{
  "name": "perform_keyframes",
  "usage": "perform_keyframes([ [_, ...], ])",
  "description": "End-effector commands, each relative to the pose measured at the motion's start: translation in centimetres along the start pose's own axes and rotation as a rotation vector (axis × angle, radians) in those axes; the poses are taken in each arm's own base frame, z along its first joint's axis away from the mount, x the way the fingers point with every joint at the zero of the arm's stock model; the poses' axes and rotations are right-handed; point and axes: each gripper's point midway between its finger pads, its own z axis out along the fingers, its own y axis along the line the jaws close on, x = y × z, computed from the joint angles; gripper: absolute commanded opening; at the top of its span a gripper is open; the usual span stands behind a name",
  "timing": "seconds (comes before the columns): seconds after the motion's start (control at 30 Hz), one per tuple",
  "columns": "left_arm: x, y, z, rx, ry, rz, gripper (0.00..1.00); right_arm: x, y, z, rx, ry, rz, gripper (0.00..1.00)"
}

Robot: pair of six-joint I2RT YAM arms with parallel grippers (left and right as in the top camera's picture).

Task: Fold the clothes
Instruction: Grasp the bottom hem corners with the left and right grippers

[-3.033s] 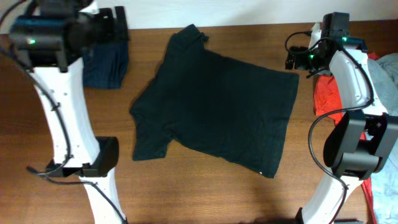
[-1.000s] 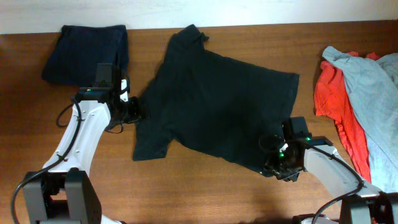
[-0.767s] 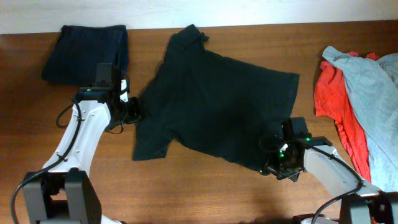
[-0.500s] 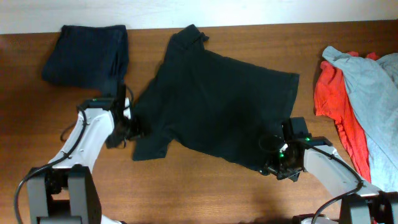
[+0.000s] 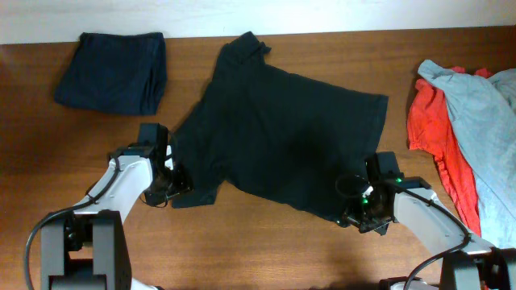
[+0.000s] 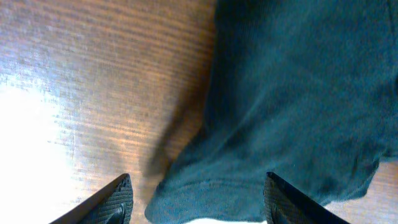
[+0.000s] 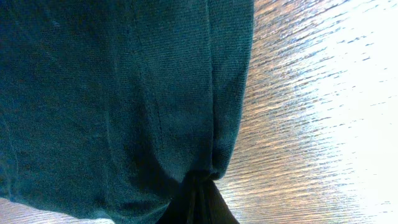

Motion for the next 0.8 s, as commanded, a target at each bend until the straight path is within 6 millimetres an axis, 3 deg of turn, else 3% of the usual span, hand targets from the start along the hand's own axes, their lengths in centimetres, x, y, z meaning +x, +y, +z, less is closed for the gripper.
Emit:
perform_keyframes([
  [0.0,0.1,0.6,0.3,-0.018,-0.015,-0.001,0.65,0.1,-1.0,0.4,0.052,-0.003,-0.002,0.04],
  [0.23,0.2,0.7,1.0,-0.014,-0.029,0.000,0.46,0.0,-1.1,0.4,0.055,-0.005,-0.002,0.05],
  [0.4,0.0,1.4,1.0,-0.055,-0.042,0.021,0.09,0.0,-1.1,0.3,0.055,-0.006,-0.003,0.04],
  [0.47,-0.2,2.0,0.9,-0.090,-0.052,0.022,0.02,0.0,-1.0,0.3,0.054,-0.008,-0.003,0.04],
  [0.77,-0.4,1.9,-1.8,-0.124,-0.002,0.019,0.01,-1.2,-0.2,-2.4,0.085,-0.016,-0.027,0.04],
])
